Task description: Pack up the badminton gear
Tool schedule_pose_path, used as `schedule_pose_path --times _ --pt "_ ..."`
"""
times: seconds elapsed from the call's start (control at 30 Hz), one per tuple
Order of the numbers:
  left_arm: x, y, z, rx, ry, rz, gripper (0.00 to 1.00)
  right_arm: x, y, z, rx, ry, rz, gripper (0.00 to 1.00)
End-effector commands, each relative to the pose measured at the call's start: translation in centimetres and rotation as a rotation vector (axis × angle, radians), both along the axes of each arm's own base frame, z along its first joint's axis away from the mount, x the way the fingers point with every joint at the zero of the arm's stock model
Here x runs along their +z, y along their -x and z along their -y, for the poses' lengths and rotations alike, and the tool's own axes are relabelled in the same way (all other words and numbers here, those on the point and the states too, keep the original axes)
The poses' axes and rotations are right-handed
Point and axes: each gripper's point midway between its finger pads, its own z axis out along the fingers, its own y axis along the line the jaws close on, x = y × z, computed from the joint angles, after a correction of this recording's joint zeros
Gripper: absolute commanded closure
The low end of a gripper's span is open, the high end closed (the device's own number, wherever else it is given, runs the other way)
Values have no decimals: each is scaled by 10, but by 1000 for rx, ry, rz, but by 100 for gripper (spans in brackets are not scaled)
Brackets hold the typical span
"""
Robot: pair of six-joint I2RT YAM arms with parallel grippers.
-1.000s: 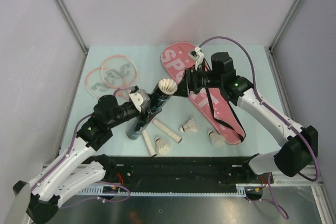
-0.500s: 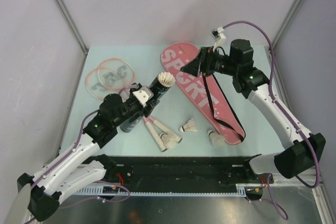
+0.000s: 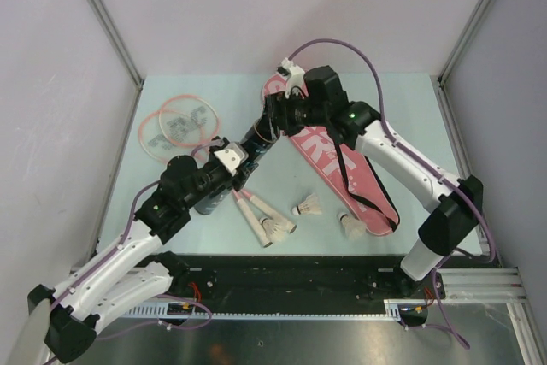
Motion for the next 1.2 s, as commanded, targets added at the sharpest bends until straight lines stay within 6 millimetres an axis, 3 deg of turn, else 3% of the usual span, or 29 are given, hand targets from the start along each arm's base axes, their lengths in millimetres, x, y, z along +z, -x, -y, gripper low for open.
schedule_pose_path --times 0.0,0.13,0.23,0.27,0.37,0.43,0.47,0.5,0.57,0.6,0.63,0.7,0.73,0.77,0.8,0.87,0.97,1.0,1.1,1.17 --pt "35 1 -4 8 51 137 99 5 -8 0 -38 36 59 19" --pt "37 -5 -12 67 69 135 100 55 -7 16 -33 -120 110 18" --pt "36 -11 -18 116 67 130 100 93 -2 48 -89 -241 153 16" --pt "35 -13 -21 136 65 129 100 112 -2 77 -148 -273 199 15" --pt "33 -19 -32 208 56 132 100 91 -5 114 -264 -216 229 14" --pt "34 -21 -39 243 61 139 99 49 2 123 -298 -110 211 14" --pt "37 -20 -41 251 69 147 100 32 7 120 -283 -84 186 15" --pt "40 -20 -42 256 80 152 100 -7 21 108 -233 -38 110 17" --pt "47 -19 -47 275 94 170 100 -46 41 93 -180 1 30 19" --pt "50 -19 -50 288 105 175 100 -58 58 75 -128 5 32 21" --pt "52 -18 -54 308 113 180 99 -100 68 74 -136 71 1 21" --pt "59 -16 -58 317 140 203 100 -118 89 54 -82 77 50 24" --pt "56 -16 -57 314 134 206 100 -151 102 56 -59 122 37 24" --pt "57 -15 -58 313 134 210 99 -163 108 55 -42 132 40 24" --pt "58 -15 -59 319 139 215 99 -159 113 43 0 55 68 26" --pt "56 -18 -61 337 140 210 99 -191 124 44 41 77 50 29" --pt "56 -24 -61 373 183 174 99 -205 118 40 26 50 -2 30" --pt "56 -29 -65 417 206 155 98 -196 125 31 69 -32 -63 30" --pt "58 -43 -67 499 264 81 98 -200 129 20 64 -61 -99 25" --pt "74 -51 -62 508 274 77 98 -204 136 15 67 -55 -127 23"
